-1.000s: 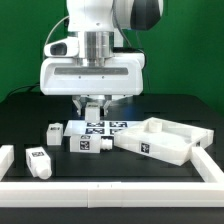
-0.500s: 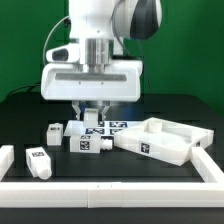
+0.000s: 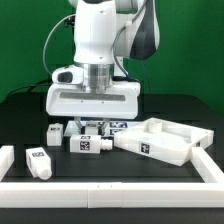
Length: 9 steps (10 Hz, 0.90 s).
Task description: Assemble one leg
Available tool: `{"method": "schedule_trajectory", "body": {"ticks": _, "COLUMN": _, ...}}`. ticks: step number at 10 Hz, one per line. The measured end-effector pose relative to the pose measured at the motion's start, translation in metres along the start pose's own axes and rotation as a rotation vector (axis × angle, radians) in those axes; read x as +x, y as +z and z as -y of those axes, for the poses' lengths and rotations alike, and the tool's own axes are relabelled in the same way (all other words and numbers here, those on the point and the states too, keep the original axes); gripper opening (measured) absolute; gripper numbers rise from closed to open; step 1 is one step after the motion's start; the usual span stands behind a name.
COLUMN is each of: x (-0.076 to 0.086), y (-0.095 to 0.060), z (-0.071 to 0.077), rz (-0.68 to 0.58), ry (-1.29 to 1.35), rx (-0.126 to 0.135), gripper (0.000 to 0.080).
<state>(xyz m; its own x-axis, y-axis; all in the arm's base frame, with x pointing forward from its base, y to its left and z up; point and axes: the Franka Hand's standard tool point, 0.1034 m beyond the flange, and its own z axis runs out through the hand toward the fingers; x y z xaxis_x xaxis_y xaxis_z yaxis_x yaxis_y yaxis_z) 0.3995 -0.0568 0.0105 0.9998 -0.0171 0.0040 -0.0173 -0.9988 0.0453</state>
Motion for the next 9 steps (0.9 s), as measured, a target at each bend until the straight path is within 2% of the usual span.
{"method": "schedule_trajectory", "body": {"ticks": 1, "x": 0.0, "y": 0.0, "z": 0.0, "rz": 0.0, "ry": 0.0, "rx": 0.0, "gripper": 0.0287}}
{"method": "schedule_trajectory", "body": {"ticks": 2, "x": 0.0, "y": 0.0, "z": 0.0, "rz": 0.0, "ry": 0.0, "rx": 0.0, "gripper": 0.0382}}
{"method": "schedule_trajectory", "body": {"ticks": 3, "x": 0.0, "y": 0.0, "z": 0.0, "rz": 0.001, "ry": 0.0, "rx": 0.001, "gripper": 0.0521}}
{"method": "schedule_trajectory", "body": {"ticks": 4, "x": -0.003, "y": -0.01, "z": 0.004, "rz": 0.036, "ry": 0.019, "rx": 0.022, "gripper": 0.0609}}
{"method": "schedule_trajectory", "body": {"ticks": 5, "x": 0.0, "y": -0.029, "z": 0.009, "rz": 0.049, "ry": 0.042, "rx": 0.048, "gripper": 0.0609}}
{"method": "schedule_trajectory", "body": {"ticks": 6, "x": 0.004, "y": -0.044, "z": 0.013, "rz": 0.047, "ry": 0.074, "rx": 0.062, "gripper": 0.0641}}
{"method": "schedule_trajectory", "body": {"ticks": 8, "x": 0.011, "y": -0.056, "z": 0.034, "rz": 0.064, "ry": 0.203, "rx": 0.082, "gripper": 0.0647}}
{"method": "schedule_trajectory", "body": {"ticks": 9, "x": 0.017, "y": -0.056, "z": 0.05, "rz": 0.064, "ry": 0.26, "rx": 0.081, "gripper": 0.0647}}
